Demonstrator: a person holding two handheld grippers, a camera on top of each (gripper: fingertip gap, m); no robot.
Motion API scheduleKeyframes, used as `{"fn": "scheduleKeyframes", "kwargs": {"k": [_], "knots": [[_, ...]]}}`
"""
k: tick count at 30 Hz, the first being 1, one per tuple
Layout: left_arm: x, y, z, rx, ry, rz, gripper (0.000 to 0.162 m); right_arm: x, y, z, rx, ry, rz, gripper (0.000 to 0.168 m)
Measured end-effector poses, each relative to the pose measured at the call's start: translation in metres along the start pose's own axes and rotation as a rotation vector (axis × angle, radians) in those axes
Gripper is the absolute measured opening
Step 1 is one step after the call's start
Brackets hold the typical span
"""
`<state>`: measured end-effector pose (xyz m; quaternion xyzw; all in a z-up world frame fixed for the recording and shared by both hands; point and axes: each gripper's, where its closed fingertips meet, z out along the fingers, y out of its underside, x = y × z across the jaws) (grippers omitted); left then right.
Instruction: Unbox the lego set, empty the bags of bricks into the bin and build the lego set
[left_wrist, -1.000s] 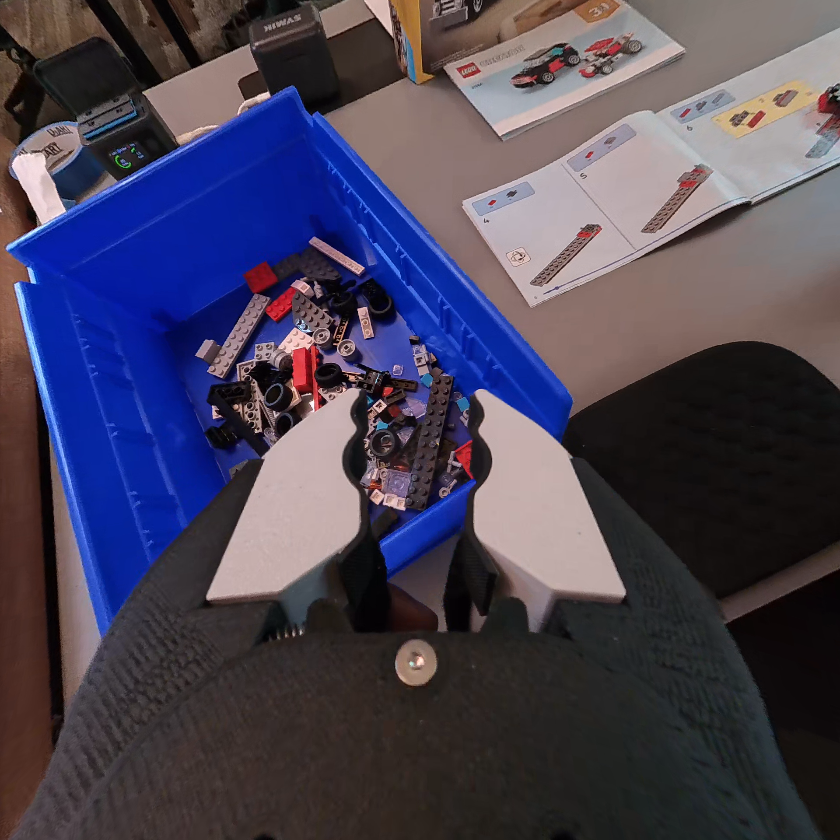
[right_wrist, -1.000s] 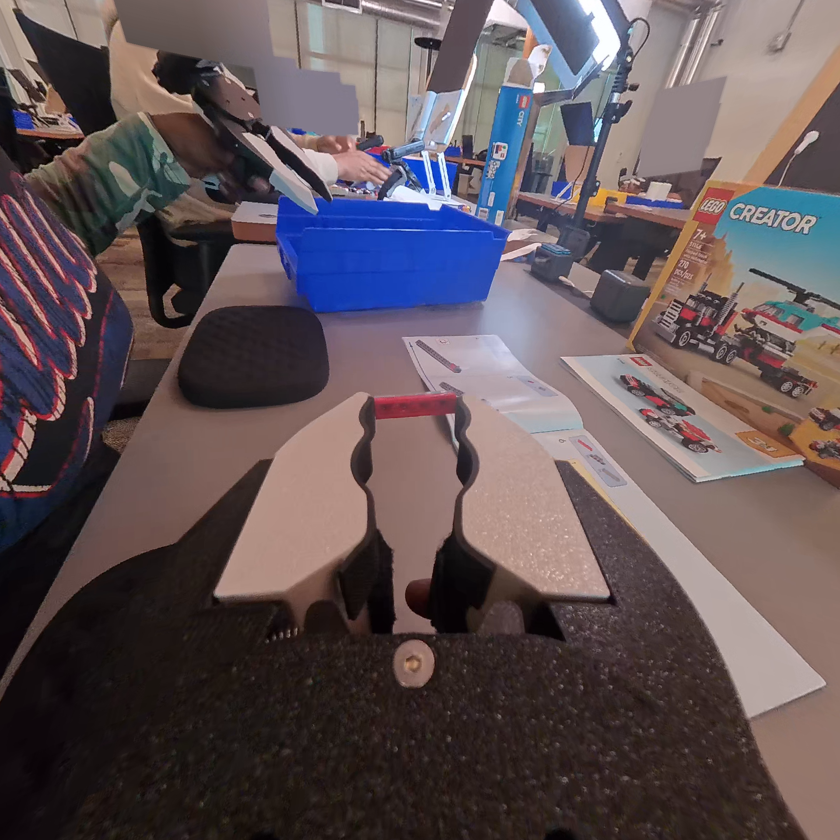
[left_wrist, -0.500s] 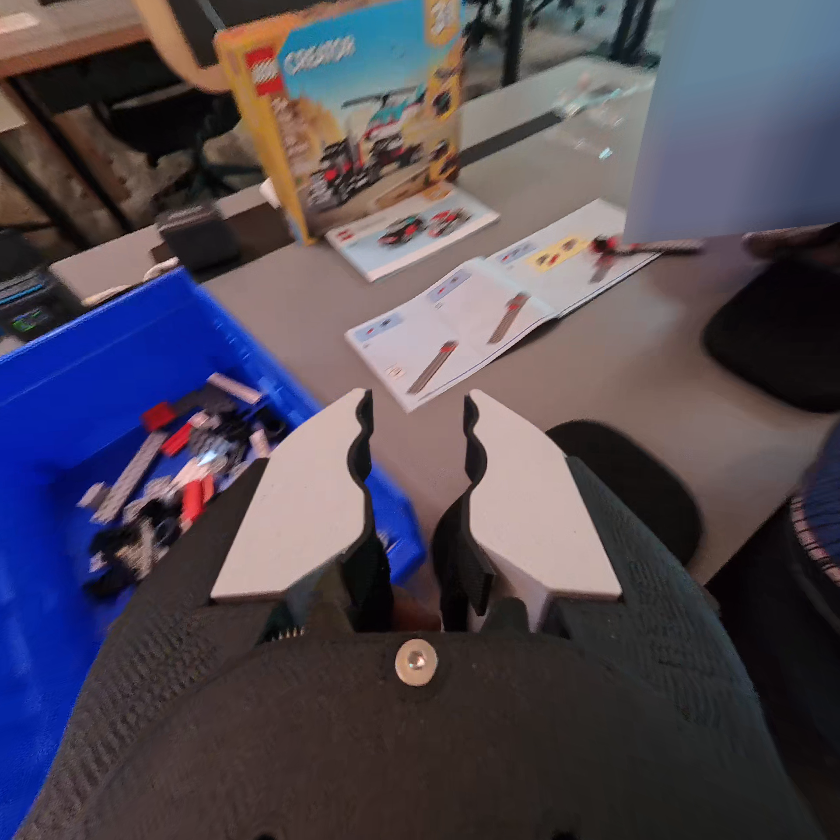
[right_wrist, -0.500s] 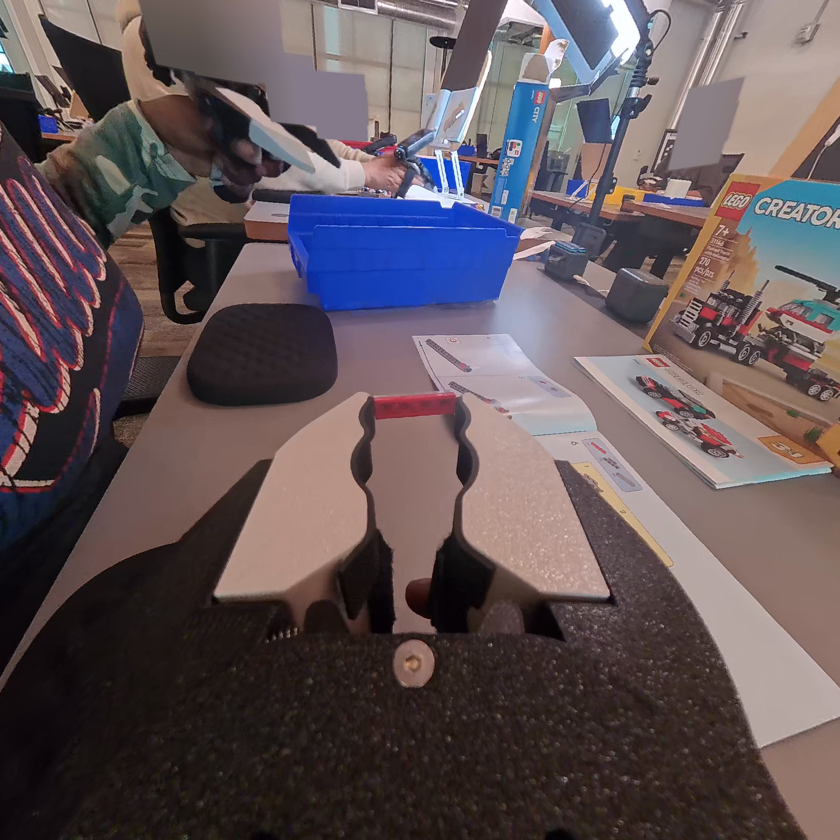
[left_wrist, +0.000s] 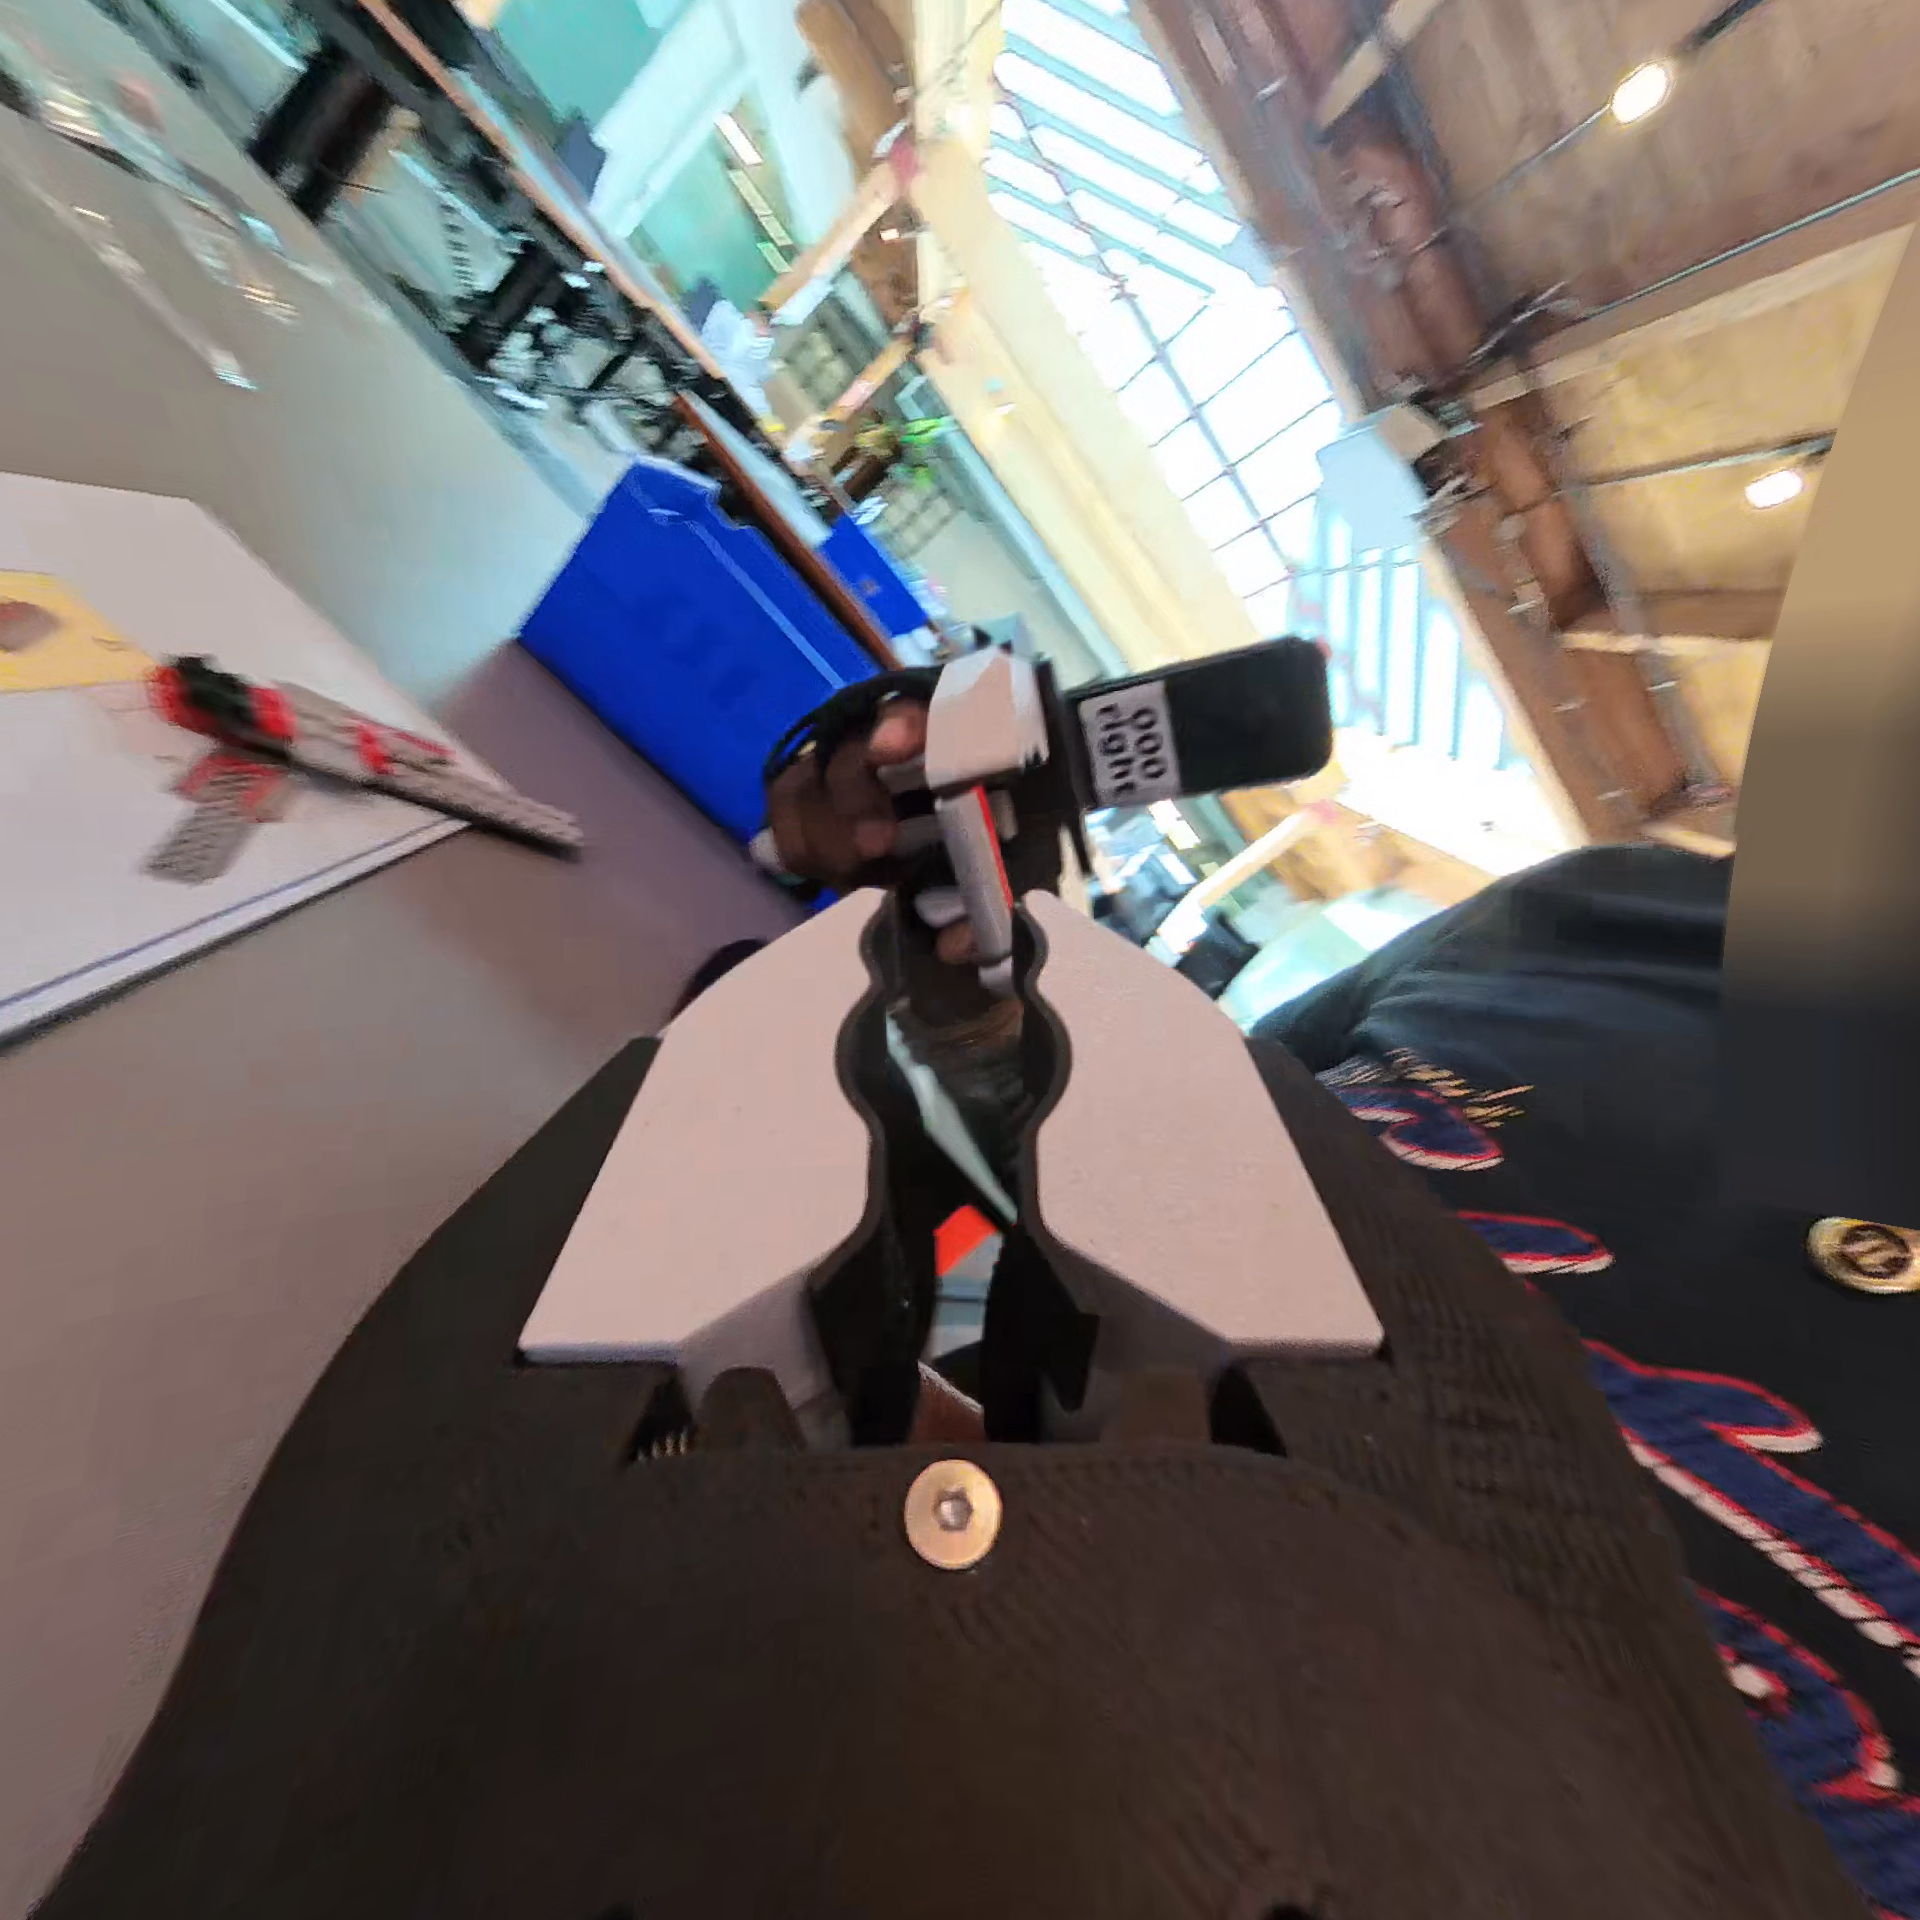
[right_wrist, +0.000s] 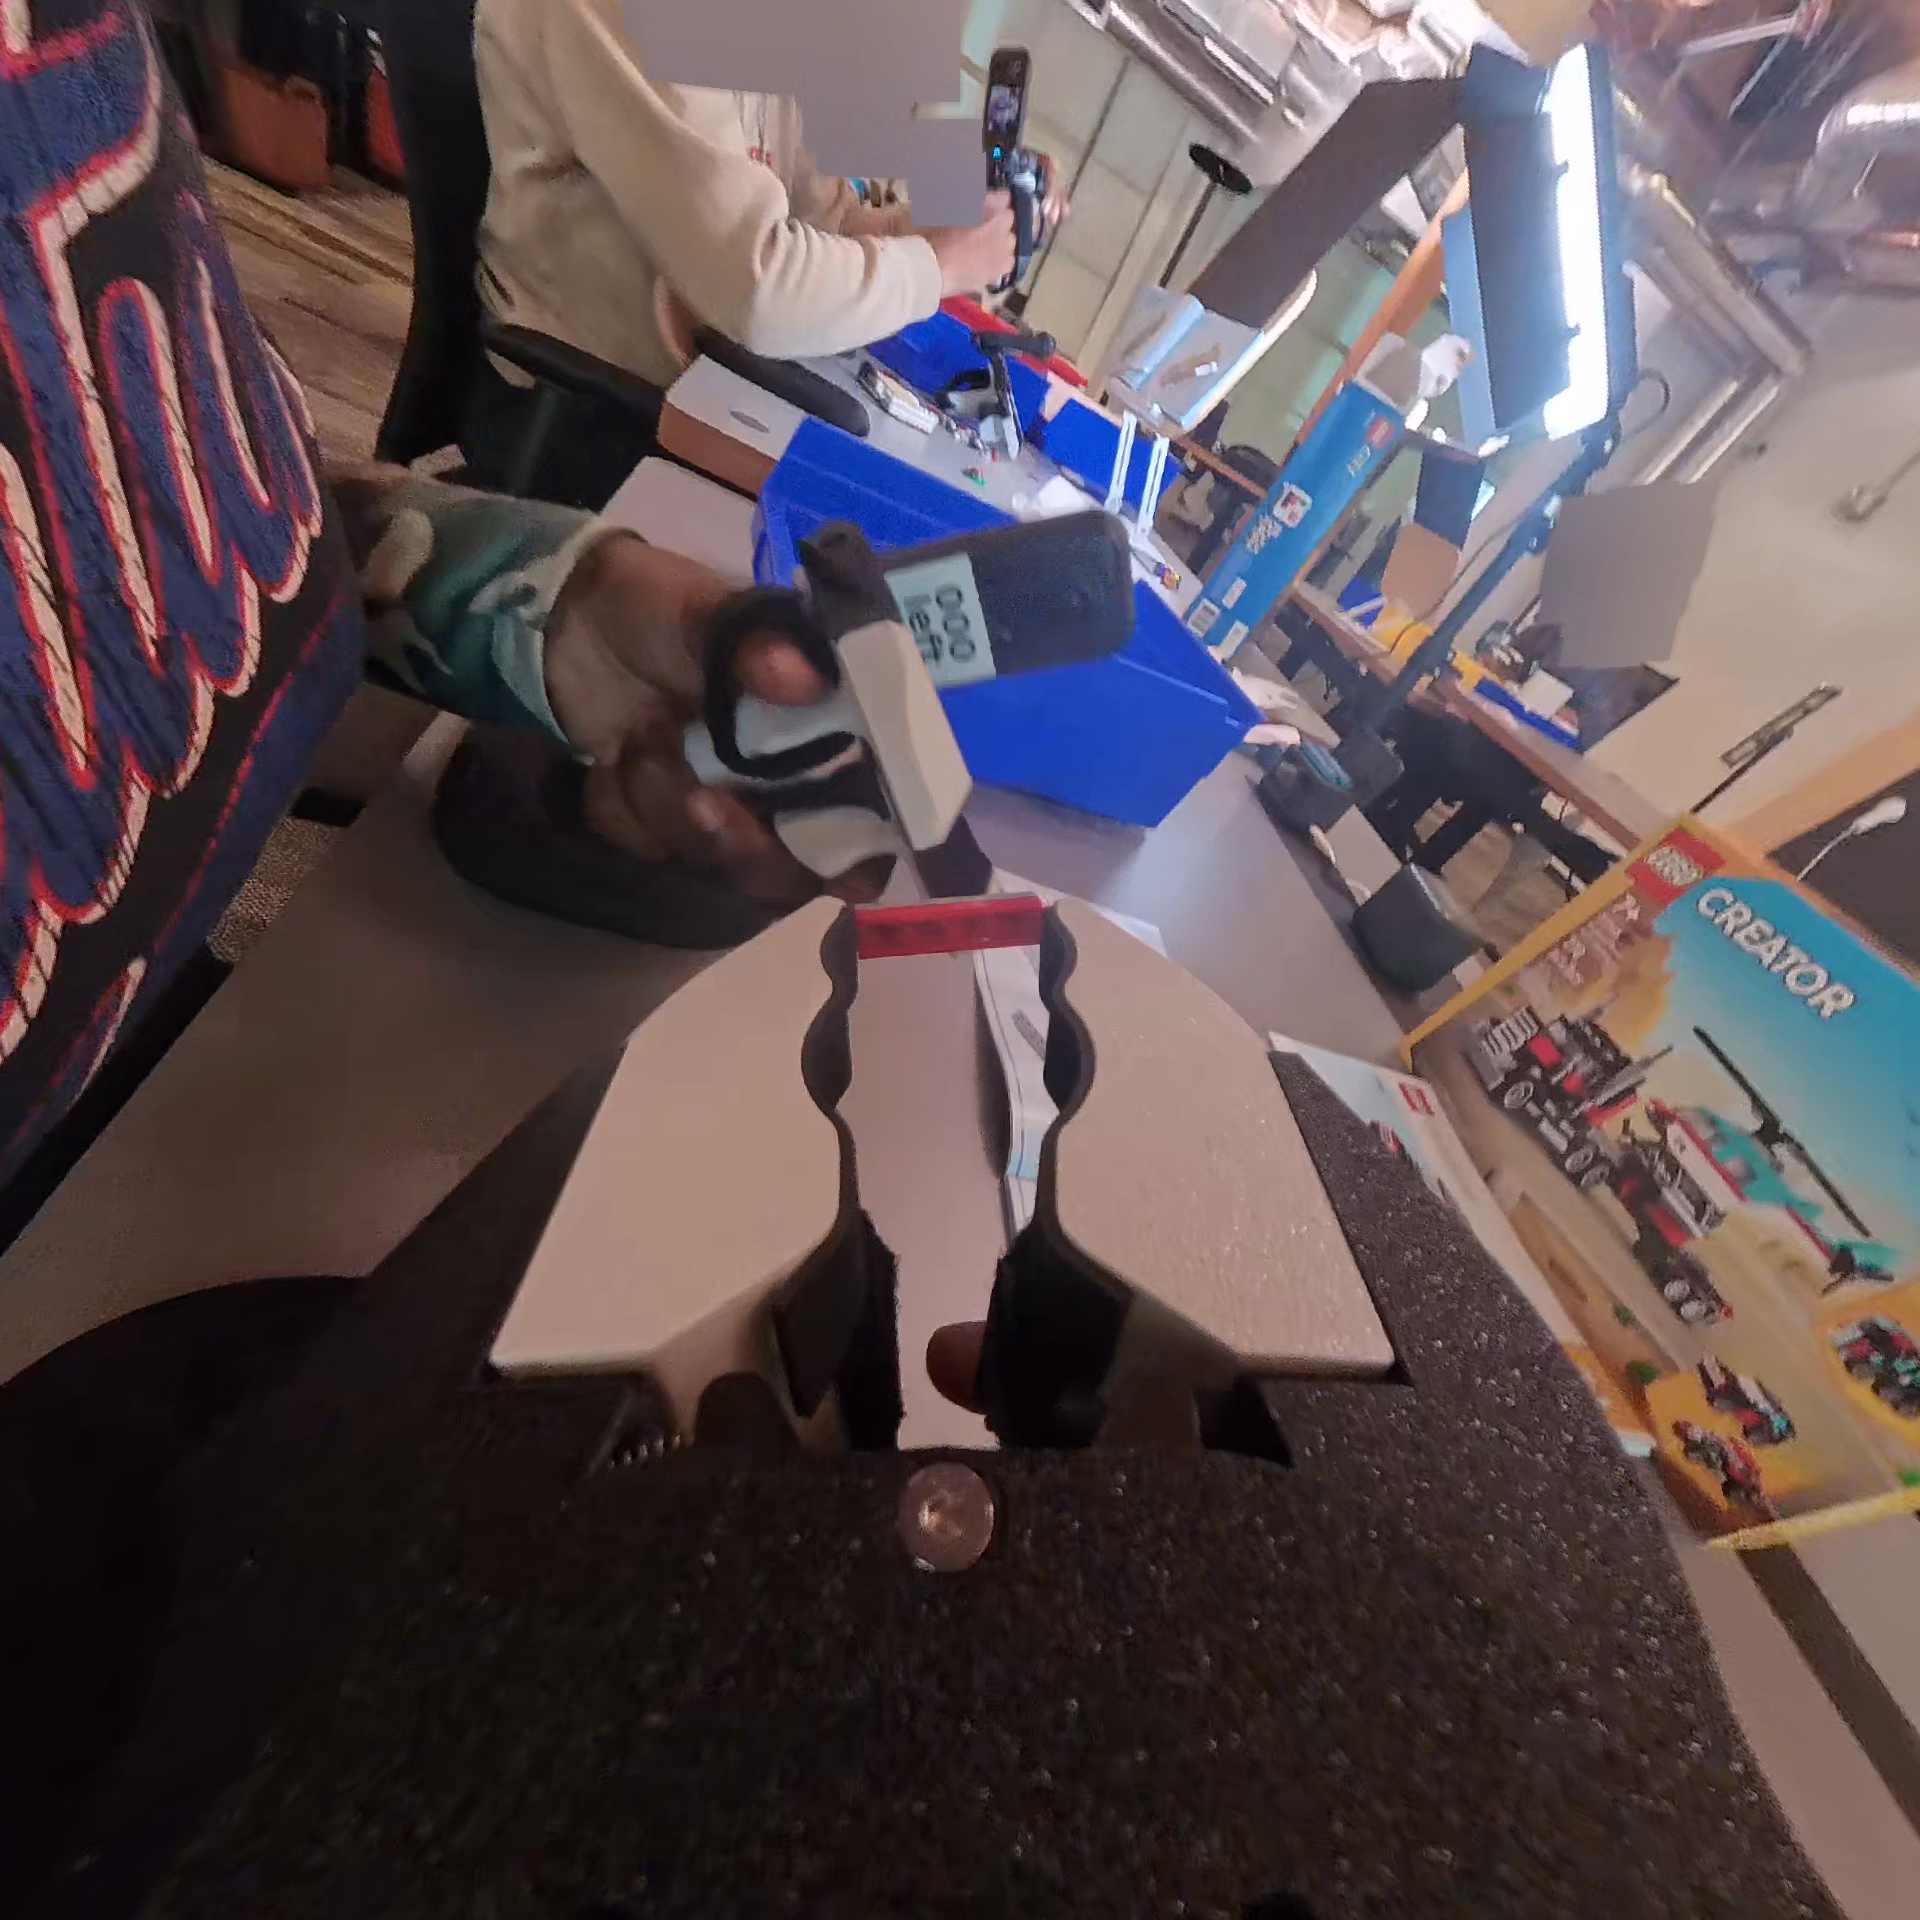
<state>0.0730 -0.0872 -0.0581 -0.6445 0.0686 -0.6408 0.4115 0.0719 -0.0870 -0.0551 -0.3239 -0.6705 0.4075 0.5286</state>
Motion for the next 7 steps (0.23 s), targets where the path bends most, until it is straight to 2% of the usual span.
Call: {"fn": "scheduleKeyframes", "kwargs": {"k": [2, 7], "knots": [[0.008, -0.002, 0.007, 0.014, 0.081, -0.046, 0.020, -0.001, -0.005, 0.000, 0.022, -0.001, -0.011, 0.034], [0.016, 0.005, 0.017, -0.015, 0.159, -0.082, 0.014, -0.004, -0.010, 0.000, 0.059, -0.014, -0.023, 0.034]]}}
